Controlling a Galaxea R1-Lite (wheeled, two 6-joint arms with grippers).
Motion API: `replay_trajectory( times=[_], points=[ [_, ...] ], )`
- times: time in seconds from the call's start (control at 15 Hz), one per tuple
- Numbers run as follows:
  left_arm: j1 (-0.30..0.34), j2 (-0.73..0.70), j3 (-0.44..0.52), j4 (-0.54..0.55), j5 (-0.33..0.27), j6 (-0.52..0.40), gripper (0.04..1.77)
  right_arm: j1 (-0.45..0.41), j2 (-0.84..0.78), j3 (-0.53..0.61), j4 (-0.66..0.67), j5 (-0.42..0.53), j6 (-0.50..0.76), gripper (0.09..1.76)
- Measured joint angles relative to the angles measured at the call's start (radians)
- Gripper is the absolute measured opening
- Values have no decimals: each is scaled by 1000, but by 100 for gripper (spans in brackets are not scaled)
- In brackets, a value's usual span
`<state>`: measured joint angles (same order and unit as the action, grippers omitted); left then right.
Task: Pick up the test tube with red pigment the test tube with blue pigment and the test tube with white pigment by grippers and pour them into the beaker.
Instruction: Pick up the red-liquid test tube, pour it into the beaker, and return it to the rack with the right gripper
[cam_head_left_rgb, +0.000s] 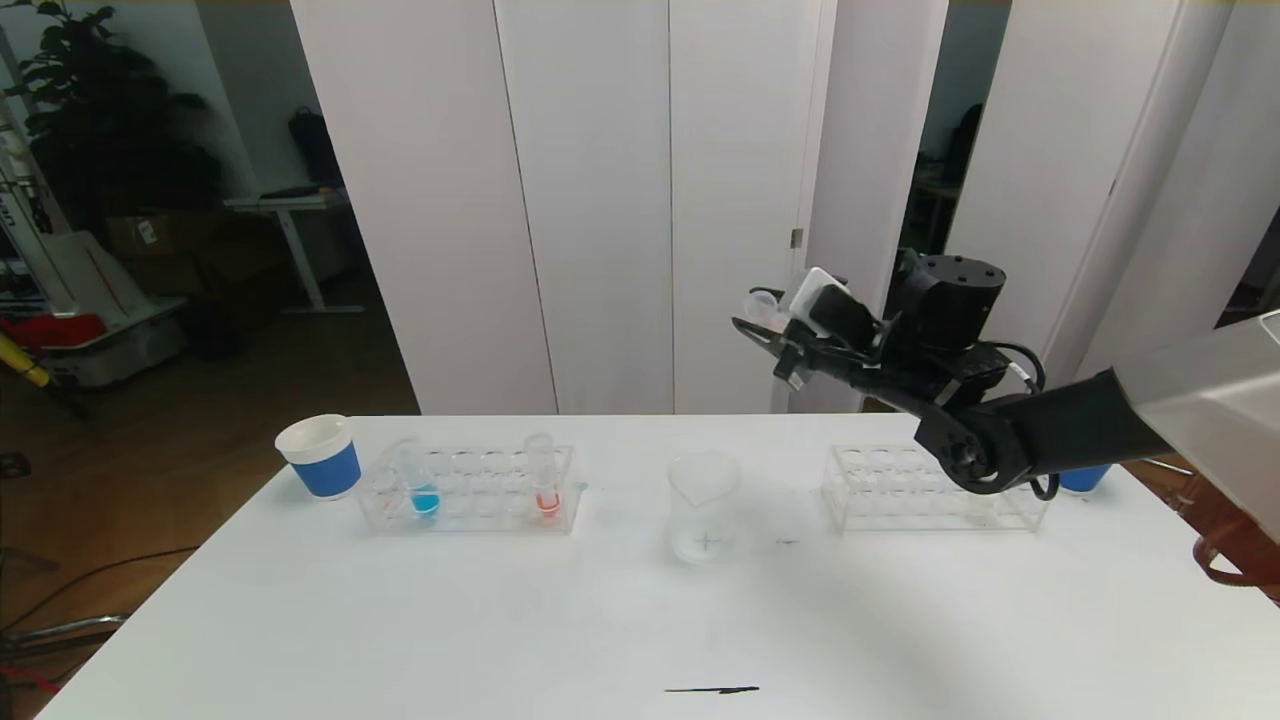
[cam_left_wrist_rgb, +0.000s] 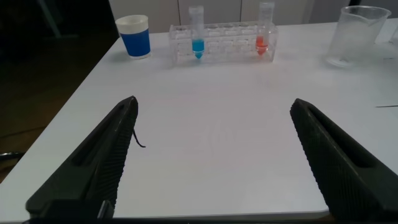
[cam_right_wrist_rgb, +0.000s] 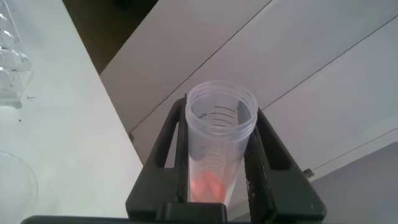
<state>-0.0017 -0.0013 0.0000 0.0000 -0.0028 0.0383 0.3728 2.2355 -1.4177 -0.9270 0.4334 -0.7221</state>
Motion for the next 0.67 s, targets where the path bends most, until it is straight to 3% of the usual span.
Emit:
replay_trajectory(
  times=[0.33, 0.67],
  points=[
    [0, 0, 0, 0, 0, 0, 175, -7, 58, 9, -115, 99, -110, 58],
    [0, 0, 0, 0, 0, 0, 175, -10, 89, 43, -116, 204, -280, 58]
  ],
)
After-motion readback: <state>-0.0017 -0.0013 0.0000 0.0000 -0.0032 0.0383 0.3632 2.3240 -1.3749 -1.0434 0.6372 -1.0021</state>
